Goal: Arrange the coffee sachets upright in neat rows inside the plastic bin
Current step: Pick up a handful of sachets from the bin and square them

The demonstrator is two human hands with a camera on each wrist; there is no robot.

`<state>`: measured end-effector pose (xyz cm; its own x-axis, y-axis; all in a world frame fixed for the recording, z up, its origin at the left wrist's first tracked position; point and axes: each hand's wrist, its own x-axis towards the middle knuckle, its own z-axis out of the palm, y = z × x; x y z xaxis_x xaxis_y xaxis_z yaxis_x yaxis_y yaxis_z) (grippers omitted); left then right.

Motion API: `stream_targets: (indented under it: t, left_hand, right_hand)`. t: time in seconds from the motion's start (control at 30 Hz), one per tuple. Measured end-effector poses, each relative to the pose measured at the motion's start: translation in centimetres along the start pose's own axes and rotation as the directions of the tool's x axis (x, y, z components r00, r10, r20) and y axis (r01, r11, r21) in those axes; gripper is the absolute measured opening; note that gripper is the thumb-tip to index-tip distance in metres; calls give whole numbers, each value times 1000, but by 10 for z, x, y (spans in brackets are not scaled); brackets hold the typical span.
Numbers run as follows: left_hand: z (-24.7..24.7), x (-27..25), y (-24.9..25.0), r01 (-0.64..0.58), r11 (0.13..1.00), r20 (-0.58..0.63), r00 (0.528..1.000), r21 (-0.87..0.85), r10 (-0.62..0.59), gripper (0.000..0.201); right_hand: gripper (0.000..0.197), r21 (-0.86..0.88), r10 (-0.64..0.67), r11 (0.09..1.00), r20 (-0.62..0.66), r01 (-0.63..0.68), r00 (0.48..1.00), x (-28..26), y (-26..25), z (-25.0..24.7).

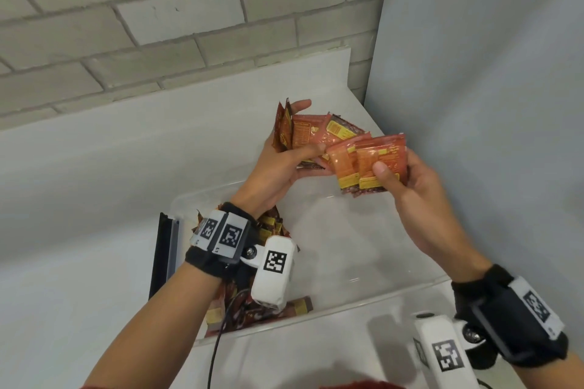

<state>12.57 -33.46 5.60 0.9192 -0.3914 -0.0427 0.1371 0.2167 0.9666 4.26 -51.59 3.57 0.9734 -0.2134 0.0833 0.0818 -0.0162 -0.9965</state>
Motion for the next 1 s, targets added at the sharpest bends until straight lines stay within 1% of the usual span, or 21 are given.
stream_targets:
  t: [0.07,0.13,0.2,0.27,0.33,0.4,0.5,0.6,0.7,0.73,0.8,0.83,0.9,1.0]
  left_hand:
    - [-2,0,3,-3,999,11,1000,45,3,70]
    - [-2,-2,4,-7,991,49,999,132,1,74]
    - [-2,-3,6,-2,977,106,994,214,-21,77]
    - [-2,-4,6,4,964,158,986,267,-47,78]
    - [-1,-5,6,2,956,175,983,294,-56,77]
    - [-1,-5,6,2,957,160,986,289,-50,74]
    - [-2,-5,6,5,968,131,991,251,-39,68]
    - [-2,-5,7,1,981,104,994,192,-22,66]
    - [-3,-4,9,0,995,124,992,98,-13,72]
    - [-3,-4,9,5,997,138,990,82,-17,75]
    - [-3,-4,9,22,997,155,987,72,-33,80]
    - [-3,-5,9,27,998,152,988,65,-36,80]
    - [-4,-4,10,23,998,119,992,61,-30,77]
    - [-5,-4,11,2,996,79,997,87,-9,74]
  right_hand:
    - [26,45,-26,999,-50,28,998,0,-3,-1]
    - [24,60,-40,997,-70,45,997,0,-5,-1]
    - [27,56,-43,997,-48,45,998,-1,-6,0]
    - [31,10,-38,999,-15,38,999,-3,-5,2]
    - [28,-31,-26,999,7,26,1000,-3,-4,3]
    - [24,-13,-10,1000,12,10,1000,-3,-3,3]
    - [26,27,-5,1000,-8,5,1000,-2,-3,2]
    - [29,53,9,999,-34,-7,999,0,-1,2]
    - [41,158,2,987,-60,7,998,1,-2,3]
    - [41,213,10,977,-74,6,997,2,-1,2]
    - [30,301,30,954,-76,-6,997,4,-1,-1]
    - [24,316,45,948,-63,-23,997,4,-1,-1]
    - [17,258,74,964,-33,-63,997,4,1,0]
    - [11,45,68,997,40,-70,997,0,1,4]
